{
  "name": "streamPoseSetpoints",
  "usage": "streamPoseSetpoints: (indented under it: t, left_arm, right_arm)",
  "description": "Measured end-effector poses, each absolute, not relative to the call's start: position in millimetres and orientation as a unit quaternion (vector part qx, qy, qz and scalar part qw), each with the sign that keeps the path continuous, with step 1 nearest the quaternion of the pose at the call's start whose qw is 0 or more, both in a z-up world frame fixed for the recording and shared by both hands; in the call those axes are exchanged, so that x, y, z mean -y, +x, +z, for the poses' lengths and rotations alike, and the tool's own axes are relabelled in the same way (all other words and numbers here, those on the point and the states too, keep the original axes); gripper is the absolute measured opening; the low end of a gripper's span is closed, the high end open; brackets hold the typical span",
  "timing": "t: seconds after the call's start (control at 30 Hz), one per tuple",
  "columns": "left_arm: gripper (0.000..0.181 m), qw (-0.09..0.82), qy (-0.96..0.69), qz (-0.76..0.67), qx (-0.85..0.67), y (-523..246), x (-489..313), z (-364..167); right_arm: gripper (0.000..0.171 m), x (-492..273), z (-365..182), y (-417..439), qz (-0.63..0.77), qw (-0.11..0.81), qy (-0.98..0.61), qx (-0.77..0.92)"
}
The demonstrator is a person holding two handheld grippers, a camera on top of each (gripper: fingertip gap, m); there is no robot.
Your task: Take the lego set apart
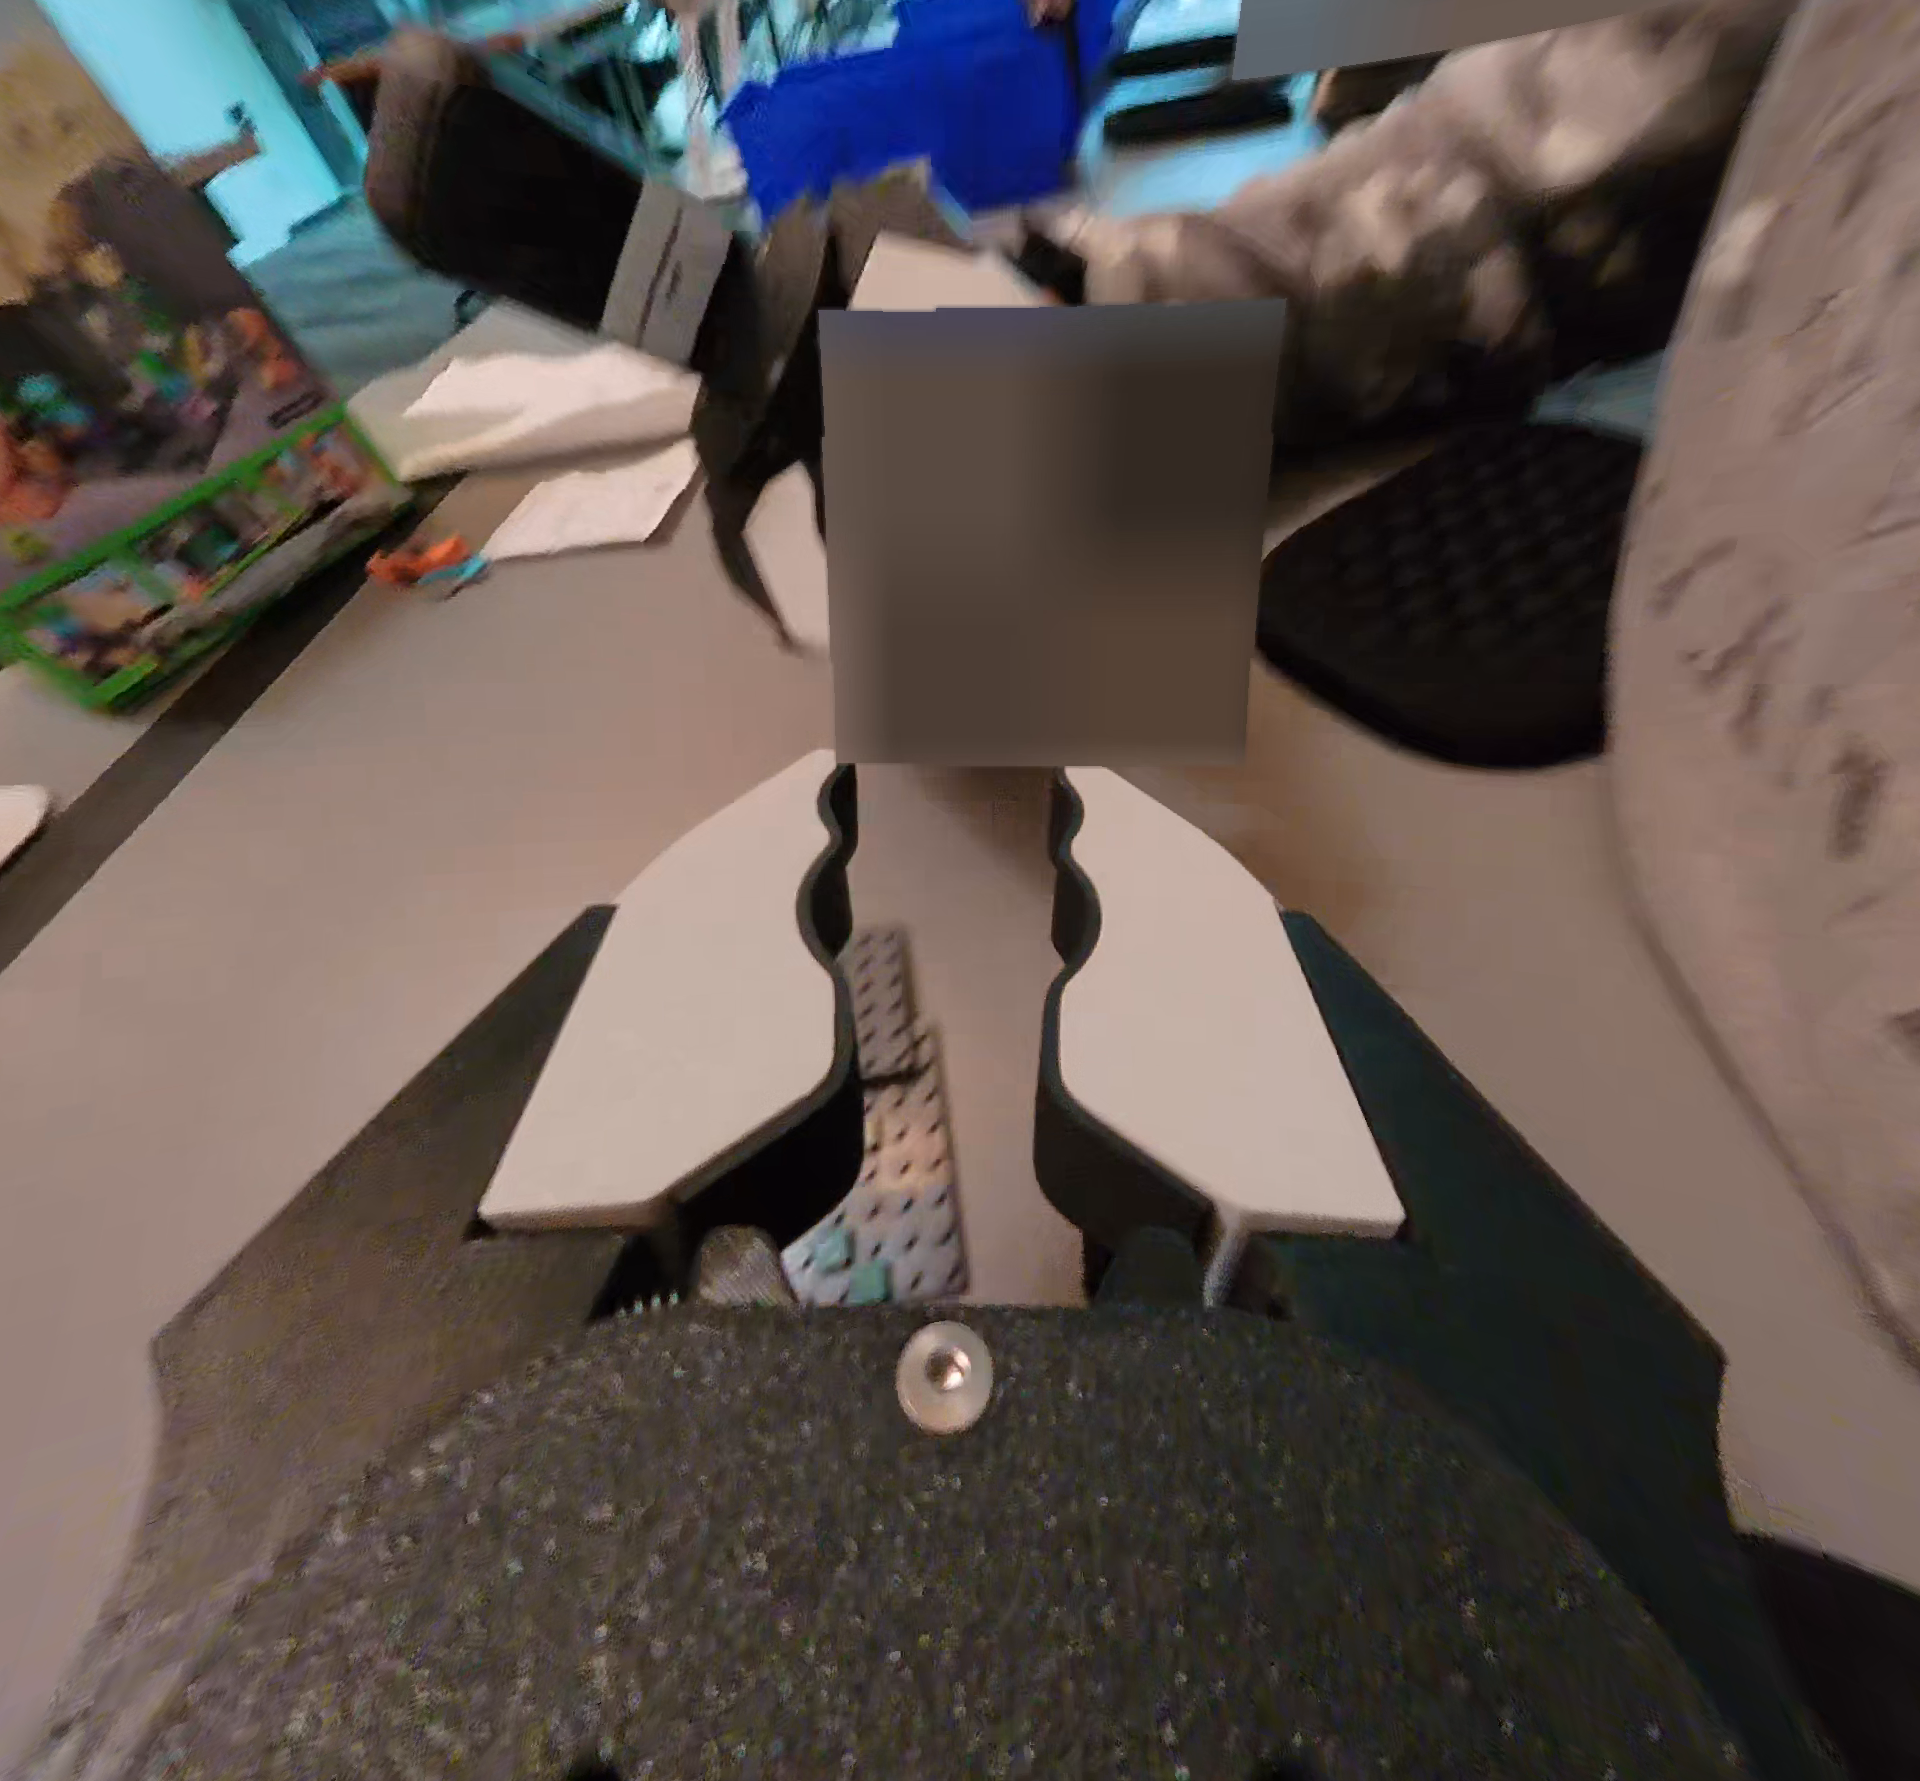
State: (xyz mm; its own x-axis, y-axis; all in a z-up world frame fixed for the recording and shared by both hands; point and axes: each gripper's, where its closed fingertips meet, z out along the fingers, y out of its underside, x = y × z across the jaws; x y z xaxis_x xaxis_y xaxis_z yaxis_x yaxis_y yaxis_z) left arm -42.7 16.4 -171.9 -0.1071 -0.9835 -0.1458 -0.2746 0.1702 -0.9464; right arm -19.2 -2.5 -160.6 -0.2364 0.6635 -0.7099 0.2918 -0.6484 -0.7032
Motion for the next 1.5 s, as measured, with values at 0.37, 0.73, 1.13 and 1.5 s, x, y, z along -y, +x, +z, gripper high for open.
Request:
streamPoseSetpoints:
  t: [0.37,0.73,1.13,1.5]
  left_arm:
    - [0.005,0.381,-0.526,-0.488,-0.583,-35,-3,-160]
    - [0.005,0.189,-0.683,-0.603,-0.366,-37,-43,-182]
    - [0.005,0.19,-0.72,-0.54,-0.393,-38,-42,-201]
    - [0.005,0.181,-0.724,-0.524,-0.41,-39,-38,-208]
  right_arm:
    - [0.038,-9,-141,-19,0.754,0.164,-0.539,0.338]
    - [0.022,-62,-151,-25,0.319,0.506,-0.637,0.485]
    - [0.013,-62,-181,-37,0.169,0.501,-0.64,0.558]
    - [0.009,-60,-187,-38,0.112,0.498,-0.624,0.592]
